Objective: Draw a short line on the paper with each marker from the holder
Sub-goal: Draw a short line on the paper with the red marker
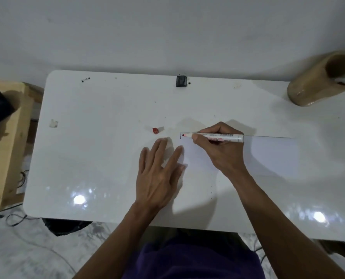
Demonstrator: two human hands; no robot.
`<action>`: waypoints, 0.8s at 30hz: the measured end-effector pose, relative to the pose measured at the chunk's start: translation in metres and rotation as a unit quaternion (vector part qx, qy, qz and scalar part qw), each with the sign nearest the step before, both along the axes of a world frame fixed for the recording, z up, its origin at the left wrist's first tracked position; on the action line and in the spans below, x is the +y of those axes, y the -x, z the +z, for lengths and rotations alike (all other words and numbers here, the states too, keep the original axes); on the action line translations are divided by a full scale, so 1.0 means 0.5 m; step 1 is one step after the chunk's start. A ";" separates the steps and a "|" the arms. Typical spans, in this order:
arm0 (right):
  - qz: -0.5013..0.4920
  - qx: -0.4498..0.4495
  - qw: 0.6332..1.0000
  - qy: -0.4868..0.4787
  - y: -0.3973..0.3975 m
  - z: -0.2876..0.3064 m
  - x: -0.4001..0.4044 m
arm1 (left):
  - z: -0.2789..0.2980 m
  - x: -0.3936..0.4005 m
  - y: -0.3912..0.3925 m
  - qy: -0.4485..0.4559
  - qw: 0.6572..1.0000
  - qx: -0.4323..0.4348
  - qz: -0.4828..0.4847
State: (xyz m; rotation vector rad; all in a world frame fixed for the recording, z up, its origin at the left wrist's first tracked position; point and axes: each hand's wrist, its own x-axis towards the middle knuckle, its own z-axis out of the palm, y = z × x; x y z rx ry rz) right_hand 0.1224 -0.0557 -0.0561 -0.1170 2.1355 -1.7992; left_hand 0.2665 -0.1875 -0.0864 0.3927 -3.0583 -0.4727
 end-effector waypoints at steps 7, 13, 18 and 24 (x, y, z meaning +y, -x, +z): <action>-0.010 0.006 1.000 -0.017 0.002 -0.028 -0.003 | -0.013 0.005 -0.002 0.028 0.999 0.043 0.010; -0.007 0.015 0.999 -0.038 0.001 -0.034 -0.003 | -0.021 0.006 -0.004 0.034 0.998 0.057 0.011; -0.001 0.025 0.998 -0.050 0.001 -0.035 -0.004 | -0.022 0.006 -0.003 0.033 0.998 0.060 0.014; 0.006 0.019 0.998 -0.059 0.002 -0.032 -0.005 | -0.020 0.007 -0.001 0.034 0.997 0.067 0.016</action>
